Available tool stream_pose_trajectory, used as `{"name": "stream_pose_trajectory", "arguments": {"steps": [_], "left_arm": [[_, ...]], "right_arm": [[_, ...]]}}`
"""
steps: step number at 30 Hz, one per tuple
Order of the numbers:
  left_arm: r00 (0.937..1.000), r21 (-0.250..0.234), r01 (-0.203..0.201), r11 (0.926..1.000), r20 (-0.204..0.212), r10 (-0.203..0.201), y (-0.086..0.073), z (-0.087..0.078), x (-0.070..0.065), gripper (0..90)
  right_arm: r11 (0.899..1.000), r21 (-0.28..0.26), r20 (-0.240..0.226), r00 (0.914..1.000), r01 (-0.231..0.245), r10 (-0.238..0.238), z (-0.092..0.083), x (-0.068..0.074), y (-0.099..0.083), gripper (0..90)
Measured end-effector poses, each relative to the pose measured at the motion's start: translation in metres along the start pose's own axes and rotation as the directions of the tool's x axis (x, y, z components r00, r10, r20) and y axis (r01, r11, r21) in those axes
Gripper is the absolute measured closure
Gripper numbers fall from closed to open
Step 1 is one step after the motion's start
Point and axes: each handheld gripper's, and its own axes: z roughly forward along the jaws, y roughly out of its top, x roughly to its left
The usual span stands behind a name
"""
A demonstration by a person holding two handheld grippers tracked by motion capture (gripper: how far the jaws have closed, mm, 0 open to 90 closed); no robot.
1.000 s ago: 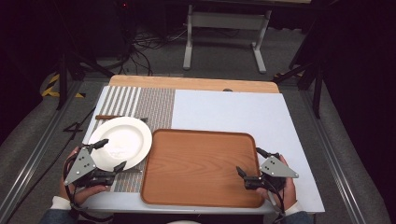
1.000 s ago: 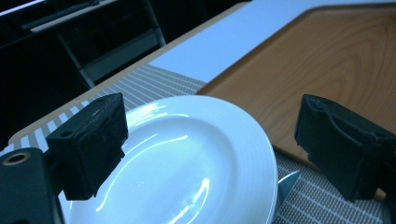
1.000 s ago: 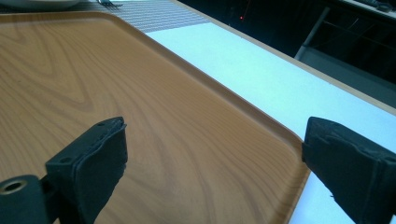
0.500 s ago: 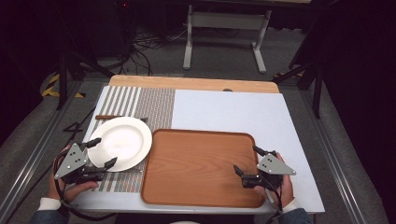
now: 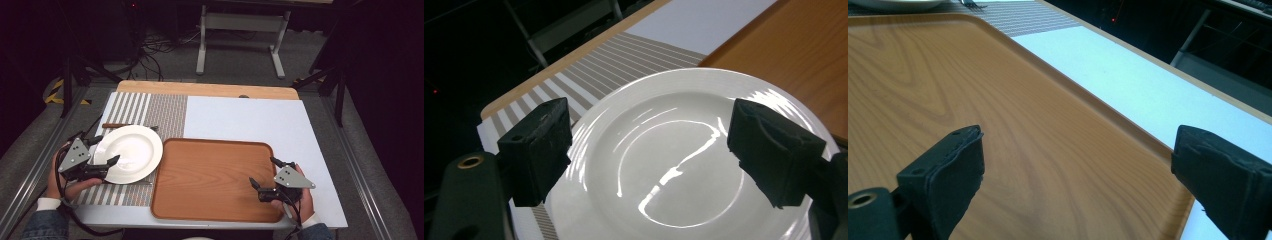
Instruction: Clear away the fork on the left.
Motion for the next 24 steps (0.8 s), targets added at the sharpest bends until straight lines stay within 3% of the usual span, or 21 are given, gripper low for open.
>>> {"name": "stream_pose_trajectory", "arguments": {"steps": [3, 7, 9, 14, 16, 18, 20, 23, 24], "left_arm": [[0.9998, 0.031, 0.017, 0.9994, 0.007, -0.018, 0.005, 0.005, 0.014, 18.7], [0.9999, 0.107, -0.012, 0.9942, -0.004, 0.013, 0.010, 0.014, 0.033, 18.8], [0.9998, 0.131, 0.021, 0.9912, 0.001, -0.021, 0.010, 0.018, 0.046, 18.7], [0.9982, 0.199, 0.057, 0.9784, -0.028, -0.053, 0.009, 0.027, 0.078, 17.8], [0.9965, 0.204, 0.083, 0.9755, -0.018, -0.081, 0.008, 0.031, 0.089, 17.7], [0.9974, 0.242, 0.070, 0.9678, -0.030, -0.065, 0.008, 0.037, 0.097, 17.7], [0.9970, 0.257, 0.077, 0.9633, -0.013, -0.076, 0.007, 0.044, 0.104, 17.8], [0.9970, 0.319, 0.067, 0.9455, 0.015, -0.076, 0.006, 0.060, 0.113, 18.6], [0.9974, 0.349, 0.057, 0.9353, 0.022, -0.069, 0.007, 0.068, 0.116, 19.0]], "right_arm": [[1.000, 0.015, -0.008, 0.9999, 0.011, -0.011, 0.002, 0.001, -0.001, 7.5], [0.999, 0.025, -0.013, 0.9997, 0.020, -0.020, 0.005, 0.003, -0.001, 7.5], [0.999, 0.026, -0.014, 0.9997, 0.019, -0.019, 0.005, 0.003, -0.002, 7.5], [0.999, 0.040, -0.035, 0.9991, 0.026, -0.025, 0.006, 0.002, -0.002, 7.5], [0.998, 0.050, -0.041, 0.9986, 0.034, -0.032, 0.008, 0.003, -0.003, 7.5], [0.998, 0.053, -0.045, 0.9982, 0.043, -0.040, 0.009, 0.004, -0.003, 7.5], [0.998, 0.047, -0.042, 0.9982, 0.046, -0.044, 0.009, 0.005, -0.003, 7.5], [0.998, 0.044, -0.032, 0.9988, 0.039, -0.038, 0.009, 0.004, -0.003, 7.5], [0.998, 0.047, -0.029, 0.9988, 0.041, -0.040, 0.010, 0.003, -0.003, 7.5]]}}
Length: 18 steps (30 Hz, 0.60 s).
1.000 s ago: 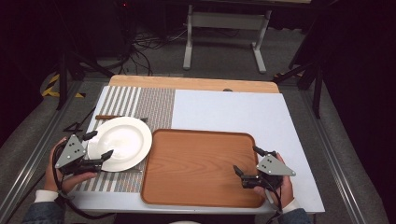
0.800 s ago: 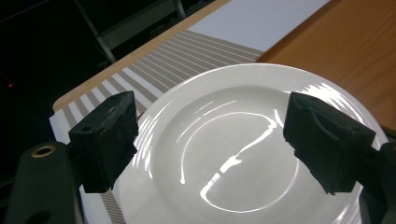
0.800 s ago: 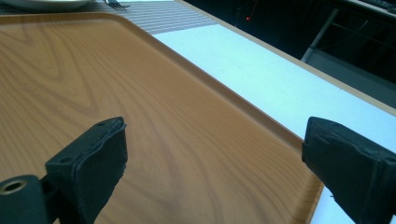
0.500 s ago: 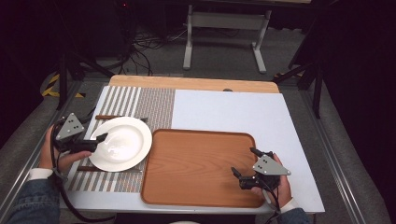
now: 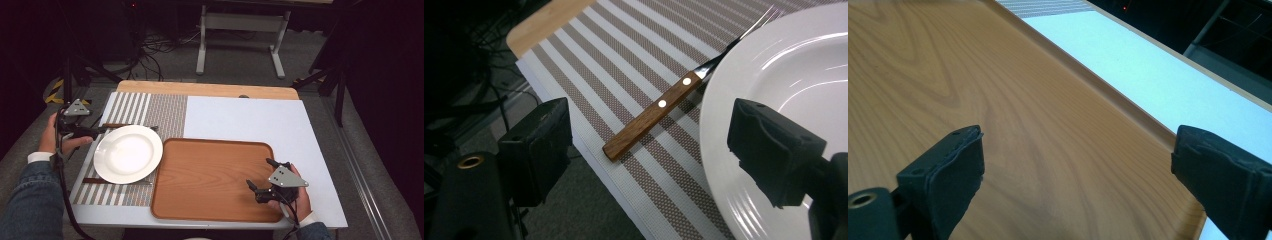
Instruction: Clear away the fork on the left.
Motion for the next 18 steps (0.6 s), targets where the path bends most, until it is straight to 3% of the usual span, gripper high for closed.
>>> {"name": "stream_pose_trajectory", "arguments": {"steps": [6, 8, 12, 15, 16, 18], "left_arm": [[0.9994, 0.078, -0.035, 0.9964, 0.009, 0.034, 0.015, 0.023, 0.014, 20.9], [0.9981, 0.137, -0.061, 0.9887, 0.018, 0.059, 0.020, 0.034, 0.018, 23.4], [0.9972, 0.191, -0.070, 0.9790, 0.041, 0.063, 0.021, 0.046, 0.023, 24.3], [0.9951, 0.253, -0.092, 0.9629, 0.058, 0.080, 0.022, 0.061, 0.027, 26.7], [0.9938, 0.278, -0.107, 0.9545, 0.058, 0.095, 0.023, 0.066, 0.027, 26.7], [0.9945, 0.270, -0.095, 0.9582, 0.069, 0.079, 0.025, 0.069, 0.030, 26.7]], "right_arm": [[1.000, 0.013, 0.009, 1.0000, -0.004, 0.003, 0.002, 0.000, -0.001, 7.4], [1.000, 0.015, 0.016, 0.9999, -0.005, 0.004, 0.001, -0.002, -0.001, 7.4], [1.000, 0.014, 0.019, 0.9996, -0.019, 0.019, -0.001, -0.004, -0.002, 7.5], [0.998, 0.009, -0.011, 0.9984, -0.056, 0.056, -0.001, -0.005, -0.003, 7.5], [0.998, 0.007, -0.015, 0.9977, -0.067, 0.067, -0.001, -0.005, -0.002, 7.6], [0.997, 0.001, -0.019, 0.9970, -0.075, 0.075, -0.001, -0.004, -0.002, 7.6]]}}
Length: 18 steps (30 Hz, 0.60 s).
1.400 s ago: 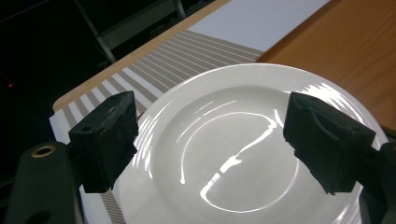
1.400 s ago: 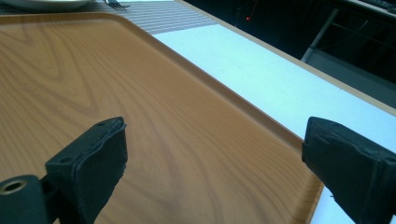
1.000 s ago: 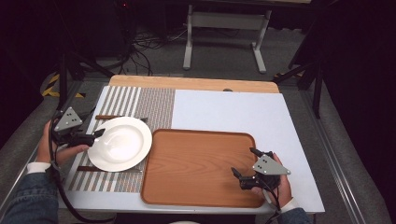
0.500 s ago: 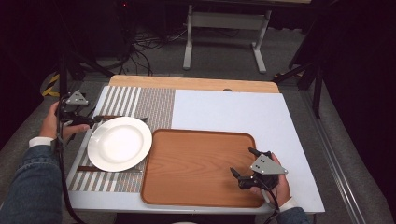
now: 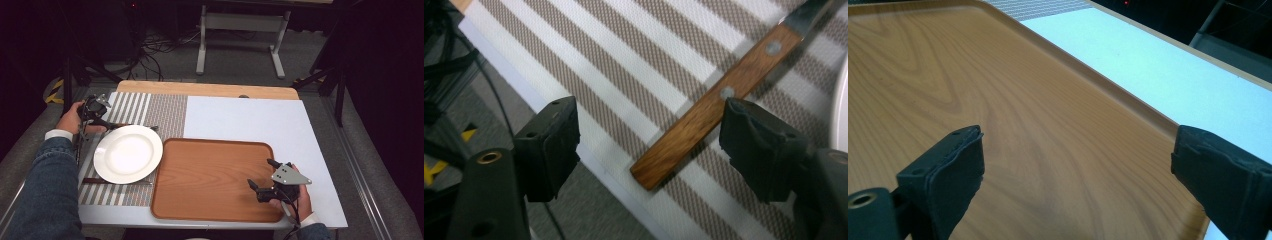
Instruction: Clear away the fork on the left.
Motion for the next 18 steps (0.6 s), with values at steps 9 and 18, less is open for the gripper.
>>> {"name": "stream_pose_trajectory", "arguments": {"steps": [9, 18], "left_arm": [[0.9923, 0.050, -0.050, 0.9975, 0.116, 0.044, 0.008, 0.011, -0.006, 32.0], [0.9770, 0.050, -0.061, 0.9969, 0.208, 0.050, 0.008, 0.010, -0.007, 56.5]], "right_arm": [[1.000, 0.010, -0.002, 1.0000, 0.005, -0.005, 0.000, 0.001, -0.001, 7.5], [0.999, 0.043, -0.014, 0.9998, 0.013, -0.013, 0.003, 0.002, -0.004, 7.5]]}}
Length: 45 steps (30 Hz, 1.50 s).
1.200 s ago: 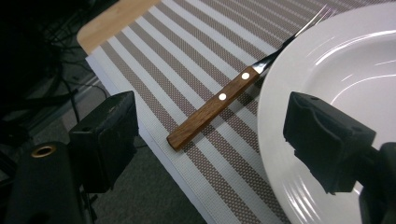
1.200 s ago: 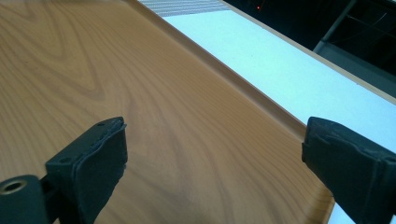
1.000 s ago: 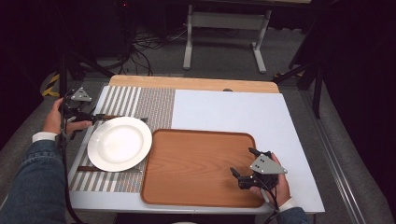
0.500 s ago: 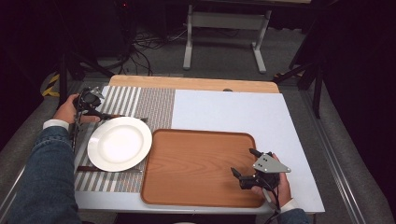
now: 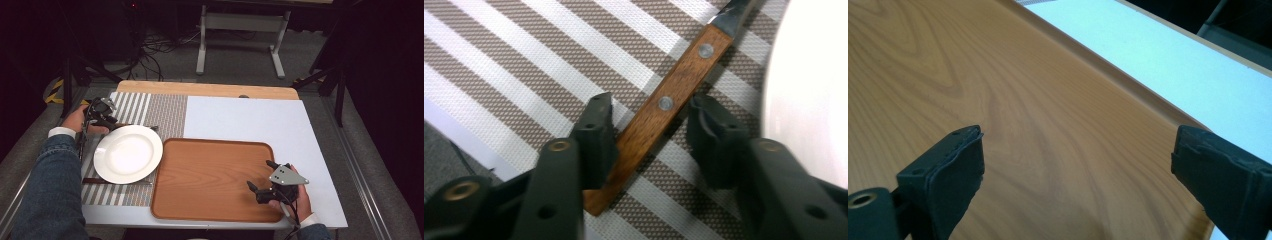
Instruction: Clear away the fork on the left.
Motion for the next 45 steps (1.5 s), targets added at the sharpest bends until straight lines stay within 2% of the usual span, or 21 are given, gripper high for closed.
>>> {"name": "stream_pose_trajectory", "arguments": {"steps": [5, 9, 11, 14, 15, 19, 23, 25, 27, 28, 30, 32, 33, 35, 36, 37, 39, 40, 42, 43, 45], "left_arm": [[0.9996, 0.033, -0.025, 0.9991, 0.013, 0.025, 0.004, -0.001, -0.005, 71.7], [0.9985, 0.038, -0.053, 0.9979, -0.005, 0.054, 0.005, -0.001, -0.009, 75.9], [0.9984, 0.026, -0.049, 0.9985, -0.028, 0.049, 0.004, -0.002, -0.012, 76.1], [0.9935, 0.004, -0.030, 0.9996, -0.110, 0.030, 0.000, -0.002, -0.015, 76.2], [0.9933, -0.008, -0.019, 0.9998, -0.114, 0.018, -0.002, -0.002, -0.016, 76.2], [0.9836, -0.055, 0.001, 0.9985, -0.180, -0.011, -0.009, -0.005, -0.019, 76.3], [0.9702, -0.142, 0.004, 0.9899, -0.240, -0.038, -0.015, -0.014, -0.024, 76.3], [0.9582, -0.204, 0.004, 0.9790, -0.279, -0.062, -0.018, -0.021, -0.029, 76.3], [0.9552, -0.253, 0.002, 0.9674, -0.286, -0.077, -0.021, -0.028, -0.034, 76.4], [0.9511, -0.266, -0.004, 0.9638, -0.299, -0.079, -0.022, -0.031, -0.036, 76.3], [0.9502, -0.297, -0.004, 0.9550, -0.299, -0.089, -0.023, -0.037, -0.043, 76.3], [0.9446, -0.315, -0.014, 0.9491, -0.315, -0.091, -0.023, -0.043, -0.050, 76.3], [0.9465, -0.332, -0.017, 0.9433, -0.309, -0.092, -0.024, -0.047, -0.055, 76.3], [0.9414, -0.349, -0.032, 0.9365, -0.325, -0.089, -0.023, -0.054, -0.063, 76.4], [0.9434, -0.361, -0.037, 0.9319, -0.320, -0.087, -0.023, -0.057, -0.067, 76.3], [0.9398, -0.372, -0.044, 0.9270, -0.330, -0.088, -0.023, -0.060, -0.072, 76.4], [0.9393, -0.394, -0.051, 0.9175, -0.331, -0.090, -0.023, -0.064, -0.081, 76.3], [0.9386, -0.407, -0.060, 0.9116, -0.334, -0.087, -0.022, -0.066, -0.086, 76.3], [0.9435, -0.442, -0.074, 0.8941, -0.321, -0.081, -0.022, -0.070, -0.097, 76.4], [0.9423, -0.454, -0.086, 0.8869, -0.326, -0.076, -0.021, -0.070, -0.104, 76.3], [0.9457, -0.474, -0.095, 0.8754, -0.318, -0.069, -0.020, -0.070, -0.115, 76.3]], "right_arm": [[1.000, 0.008, -0.008, 0.9999, 0.007, -0.007, 0.001, 0.001, 0.000, 7.5], [1.000, 0.008, -0.012, 0.9999, 0.007, -0.007, 0.000, 0.001, 0.000, 7.5], [1.000, 0.005, -0.011, 0.9999, 0.007, -0.007, -0.001, 0.001, 0.001, 7.5], [1.000, -0.002, -0.009, 0.9999, 0.010, -0.010, -0.002, 0.001, 0.001, 7.5], [1.000, -0.002, -0.009, 0.9999, 0.011, -0.011, -0.002, 0.001, 0.001, 7.5], [1.000, -0.007, -0.004, 0.9999, 0.015, -0.015, -0.002, 0.001, 0.002, 7.5], [1.000, -0.009, -0.001, 0.9999, 0.013, -0.013, -0.002, 0.000, 0.002, 7.5], [1.000, -0.012, 0.003, 0.9999, 0.013, -0.013, -0.002, 0.000, 0.002, 7.5], [1.000, -0.017, 0.005, 0.9999, 0.013, -0.013, -0.003, 0.000, 0.002, 7.5], [1.000, -0.020, 0.005, 0.9999, 0.012, -0.012, -0.004, 0.000, 0.003, 7.5], [0.999, -0.025, 0.010, 0.9997, 0.022, -0.021, -0.005, 0.000, 0.003, 7.5], [0.999, -0.028, 0.020, 0.9994, 0.027, -0.027, -0.006, 0.000, 0.003, 7.5], [0.999, -0.033, 0.021, 0.9994, 0.027, -0.027, -0.007, 0.000, 0.003, 7.5], [0.999, -0.042, 0.025, 0.9993, 0.027, -0.026, -0.009, -0.001, 0.003, 7.5], [0.999, -0.045, 0.025, 0.9994, 0.027, -0.026, -0.009, -0.001, 0.003, 7.5], [0.998, -0.048, 0.025, 0.9993, 0.028, -0.027, -0.010, -0.001, 0.003, 7.5], [0.998, -0.053, 0.026, 0.9992, 0.032, -0.031, -0.011, 0.000, 0.004, 7.5], [0.998, -0.056, 0.024, 0.9992, 0.034, -0.033, -0.011, 0.000, 0.004, 7.5], [0.997, -0.062, 0.025, 0.9991, 0.037, -0.036, -0.012, 0.000, 0.005, 7.5], [0.997, -0.064, 0.025, 0.9990, 0.038, -0.037, -0.012, -0.001, 0.005, 7.5], [0.997, -0.067, 0.026, 0.9988, 0.044, -0.042, -0.013, -0.001, 0.005, 7.5]]}}
